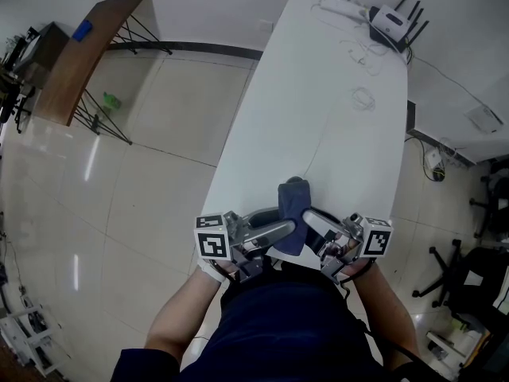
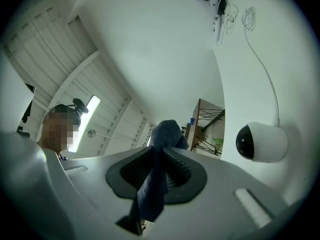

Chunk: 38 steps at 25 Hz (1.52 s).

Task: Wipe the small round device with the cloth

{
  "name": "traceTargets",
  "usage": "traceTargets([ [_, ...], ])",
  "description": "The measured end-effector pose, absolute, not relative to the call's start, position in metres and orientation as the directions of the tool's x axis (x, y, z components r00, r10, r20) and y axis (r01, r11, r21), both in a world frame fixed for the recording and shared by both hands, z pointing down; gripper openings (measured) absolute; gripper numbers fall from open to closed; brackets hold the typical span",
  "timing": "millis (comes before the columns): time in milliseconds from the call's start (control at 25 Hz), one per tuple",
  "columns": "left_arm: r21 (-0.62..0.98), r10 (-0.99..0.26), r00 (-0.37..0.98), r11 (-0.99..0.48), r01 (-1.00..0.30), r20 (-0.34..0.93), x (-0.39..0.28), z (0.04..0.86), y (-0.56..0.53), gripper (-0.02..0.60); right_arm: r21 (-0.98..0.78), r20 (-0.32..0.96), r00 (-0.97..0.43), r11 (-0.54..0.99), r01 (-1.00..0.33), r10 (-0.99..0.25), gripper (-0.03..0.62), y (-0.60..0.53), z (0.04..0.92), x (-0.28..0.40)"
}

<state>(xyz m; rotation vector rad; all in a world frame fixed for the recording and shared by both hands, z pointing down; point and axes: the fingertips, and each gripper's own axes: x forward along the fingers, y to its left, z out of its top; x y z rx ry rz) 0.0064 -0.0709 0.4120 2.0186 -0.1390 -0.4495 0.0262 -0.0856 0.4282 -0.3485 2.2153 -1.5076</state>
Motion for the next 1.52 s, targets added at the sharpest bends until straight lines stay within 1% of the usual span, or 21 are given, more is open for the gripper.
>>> traceTargets([
  [120, 0.874, -0.289, 0.933, -0.484, 0.049, -0.212, 0.006, 0.417, -0.071, 0.133, -0.929, -0.203, -0.875, 0.368, 0.030, -0.440, 0.069, -0.086, 0.432, 0.026],
  [200, 0.857, -0.315, 0.936, -0.514, -0.028, -0.158, 0.001, 0.420, -0.075, 0.120, -0.931, -0.174, -0.869, 0.364, -0.007, -0.462, 0.084, -0.086, 0.437, 0.029],
  [240, 0.843, -0.343, 0.932, -0.530, -0.091, -0.115, -0.005, 0.422, -0.080, 0.117, -0.933, -0.150, -0.859, 0.358, -0.041, -0.489, 0.091, -0.089, 0.441, 0.034],
  [320, 0.783, -0.414, 0.910, -0.558, -0.274, 0.023, -0.019, 0.436, -0.097, 0.114, -0.931, -0.080, -0.823, 0.338, -0.140, -0.562, 0.091, -0.097, 0.452, 0.049],
  [400, 0.645, -0.459, 0.864, -0.599, -0.474, 0.208, -0.028, 0.458, -0.112, 0.114, -0.919, -0.003, -0.777, 0.308, -0.245, -0.630, 0.087, -0.104, 0.464, 0.065],
  [440, 0.564, -0.463, 0.836, -0.621, -0.544, 0.296, -0.029, 0.468, -0.115, 0.114, -0.912, 0.030, -0.753, 0.290, -0.290, -0.658, 0.083, -0.105, 0.469, 0.073],
  [480, 0.492, -0.455, 0.811, -0.645, -0.585, 0.368, -0.026, 0.477, -0.115, 0.114, -0.903, 0.061, -0.730, 0.273, -0.331, -0.681, 0.080, -0.106, 0.474, 0.079],
  [560, 0.370, -0.423, 0.780, -0.707, -0.603, 0.462, -0.015, 0.491, -0.111, 0.115, -0.885, 0.108, -0.692, 0.248, -0.394, -0.713, 0.077, -0.106, 0.482, 0.087],
  [680, 0.232, -0.369, 0.766, -0.804, -0.547, 0.526, 0.011, 0.504, -0.097, 0.115, -0.865, 0.139, -0.663, 0.235, -0.443, -0.736, 0.077, -0.108, 0.486, 0.093],
  [760, 0.228, -0.339, 0.777, -0.825, -0.516, 0.531, 0.026, 0.507, -0.090, 0.115, -0.863, 0.147, -0.656, 0.228, -0.451, -0.741, 0.075, -0.109, 0.487, 0.096],
  [840, 0.295, -0.325, 0.794, -0.802, -0.519, 0.514, 0.032, 0.507, -0.089, 0.115, -0.868, 0.149, -0.649, 0.216, -0.447, -0.746, 0.075, -0.110, 0.488, 0.098],
  [1120, 0.594, -0.335, 0.846, -0.605, -0.530, 0.414, 0.006, 0.521, -0.112, 0.116, -0.895, 0.158, -0.624, 0.155, -0.417, -0.765, 0.067, -0.114, 0.505, 0.110],
  [1320, 0.797, -0.352, 0.888, -0.421, -0.434, 0.297, -0.016, 0.544, -0.121, 0.118, -0.912, 0.161, -0.627, 0.128, -0.390, -0.763, 0.066, -0.122, 0.511, 0.107],
  [1520, 0.895, -0.388, 0.899, -0.301, -0.330, 0.202, -0.025, 0.568, -0.126, 0.120, -0.921, 0.170, -0.635, 0.108, -0.374, -0.754, 0.066, -0.126, 0.517, 0.105],
])
